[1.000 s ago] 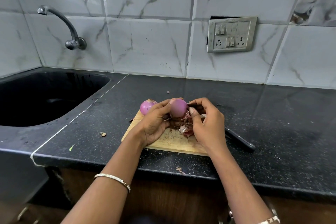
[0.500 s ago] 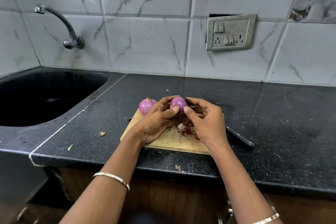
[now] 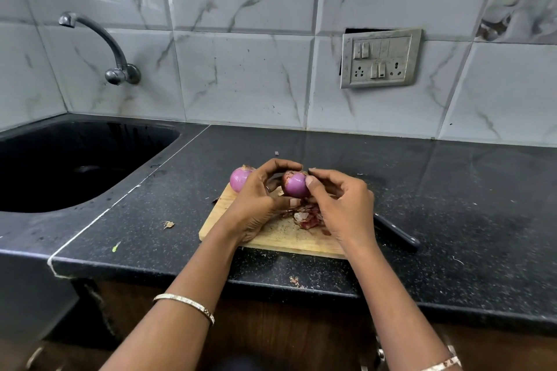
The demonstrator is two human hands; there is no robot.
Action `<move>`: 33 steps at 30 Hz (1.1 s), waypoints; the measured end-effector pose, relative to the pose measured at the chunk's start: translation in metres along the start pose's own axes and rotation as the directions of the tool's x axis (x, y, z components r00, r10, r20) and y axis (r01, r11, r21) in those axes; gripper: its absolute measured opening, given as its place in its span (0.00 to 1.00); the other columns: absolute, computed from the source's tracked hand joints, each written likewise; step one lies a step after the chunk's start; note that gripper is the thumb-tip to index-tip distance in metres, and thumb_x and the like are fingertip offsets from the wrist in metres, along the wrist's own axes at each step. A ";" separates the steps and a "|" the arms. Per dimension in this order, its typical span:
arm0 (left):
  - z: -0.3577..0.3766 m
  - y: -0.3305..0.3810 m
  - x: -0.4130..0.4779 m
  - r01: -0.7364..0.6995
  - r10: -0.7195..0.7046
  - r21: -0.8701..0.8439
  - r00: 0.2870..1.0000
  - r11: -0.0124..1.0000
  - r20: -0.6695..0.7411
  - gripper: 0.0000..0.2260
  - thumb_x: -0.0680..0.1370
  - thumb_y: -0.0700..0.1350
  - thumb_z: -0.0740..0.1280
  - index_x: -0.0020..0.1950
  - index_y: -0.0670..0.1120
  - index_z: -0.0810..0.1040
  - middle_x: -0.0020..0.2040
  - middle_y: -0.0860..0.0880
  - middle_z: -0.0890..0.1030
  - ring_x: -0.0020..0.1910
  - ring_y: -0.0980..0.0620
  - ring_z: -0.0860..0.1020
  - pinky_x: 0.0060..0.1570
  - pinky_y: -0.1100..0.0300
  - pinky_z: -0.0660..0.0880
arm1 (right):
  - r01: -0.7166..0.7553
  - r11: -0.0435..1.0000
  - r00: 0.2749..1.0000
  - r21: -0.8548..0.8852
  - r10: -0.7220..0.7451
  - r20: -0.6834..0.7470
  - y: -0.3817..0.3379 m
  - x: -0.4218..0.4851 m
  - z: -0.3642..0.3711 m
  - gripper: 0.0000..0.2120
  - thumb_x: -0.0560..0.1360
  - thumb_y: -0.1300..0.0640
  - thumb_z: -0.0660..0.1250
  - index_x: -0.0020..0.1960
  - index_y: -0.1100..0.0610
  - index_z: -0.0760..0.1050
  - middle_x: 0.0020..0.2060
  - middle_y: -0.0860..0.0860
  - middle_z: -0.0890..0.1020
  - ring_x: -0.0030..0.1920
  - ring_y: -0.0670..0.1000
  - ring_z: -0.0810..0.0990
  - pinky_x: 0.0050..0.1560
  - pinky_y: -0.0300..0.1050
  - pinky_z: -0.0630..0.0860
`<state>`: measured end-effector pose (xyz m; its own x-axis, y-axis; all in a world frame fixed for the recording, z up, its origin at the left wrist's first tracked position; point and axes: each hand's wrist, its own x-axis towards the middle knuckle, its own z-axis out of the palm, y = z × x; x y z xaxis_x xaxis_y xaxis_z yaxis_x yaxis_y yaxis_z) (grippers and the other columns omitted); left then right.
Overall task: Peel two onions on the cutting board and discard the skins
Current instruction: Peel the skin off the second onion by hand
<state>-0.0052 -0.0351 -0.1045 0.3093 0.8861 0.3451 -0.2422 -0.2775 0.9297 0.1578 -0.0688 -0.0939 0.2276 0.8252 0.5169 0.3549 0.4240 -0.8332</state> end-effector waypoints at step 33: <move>0.004 0.006 -0.005 0.036 -0.040 -0.059 0.998 0.998 -0.058 0.25 0.68 0.24 0.75 0.59 0.44 0.77 0.59 0.44 0.82 0.53 0.47 0.83 0.43 0.57 0.83 | -0.062 0.998 0.996 0.006 0.062 -0.063 0.000 0.000 -0.003 0.03 0.76 0.59 0.74 0.45 0.55 0.86 0.34 0.45 0.86 0.35 0.41 0.85 0.46 0.46 0.84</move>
<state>-0.0048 -0.0431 -0.1000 0.2647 0.9166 0.2997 -0.2846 -0.2227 0.9324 0.1603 -0.0701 -0.0937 0.3060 0.8247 0.4755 0.3350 0.3743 -0.8647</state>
